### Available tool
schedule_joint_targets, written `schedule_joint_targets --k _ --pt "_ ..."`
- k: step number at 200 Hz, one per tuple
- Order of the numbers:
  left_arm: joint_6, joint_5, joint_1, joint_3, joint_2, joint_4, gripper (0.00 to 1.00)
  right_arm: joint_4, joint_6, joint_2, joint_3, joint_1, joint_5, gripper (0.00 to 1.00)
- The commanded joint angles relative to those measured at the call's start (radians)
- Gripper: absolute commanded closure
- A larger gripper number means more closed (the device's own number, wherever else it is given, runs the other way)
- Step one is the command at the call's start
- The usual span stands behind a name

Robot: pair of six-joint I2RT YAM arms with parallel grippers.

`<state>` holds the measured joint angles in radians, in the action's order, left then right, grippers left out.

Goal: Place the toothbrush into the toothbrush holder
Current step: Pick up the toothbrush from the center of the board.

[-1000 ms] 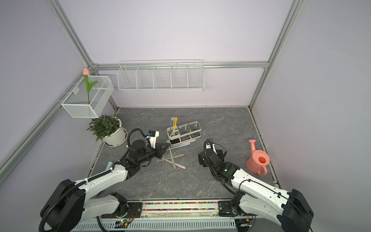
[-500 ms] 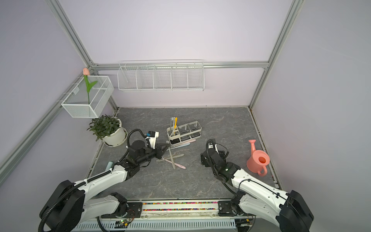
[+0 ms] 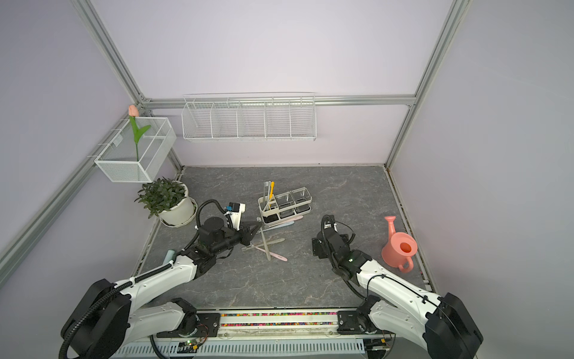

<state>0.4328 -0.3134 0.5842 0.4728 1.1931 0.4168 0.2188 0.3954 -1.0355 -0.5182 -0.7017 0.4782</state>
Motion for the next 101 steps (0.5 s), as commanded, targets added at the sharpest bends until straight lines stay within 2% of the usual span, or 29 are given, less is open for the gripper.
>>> schedule_joint_targets --k 1,101 --pt "-0.009 0.007 -0.001 -0.010 -0.003 0.004 1.00 -0.032 -0.027 -0.026 0.007 0.021 -0.052 0.08" --pt "-0.040 0.047 -0.001 0.037 -0.027 -0.051 1.00 -0.136 -0.101 -0.134 0.035 0.113 -0.112 0.09"
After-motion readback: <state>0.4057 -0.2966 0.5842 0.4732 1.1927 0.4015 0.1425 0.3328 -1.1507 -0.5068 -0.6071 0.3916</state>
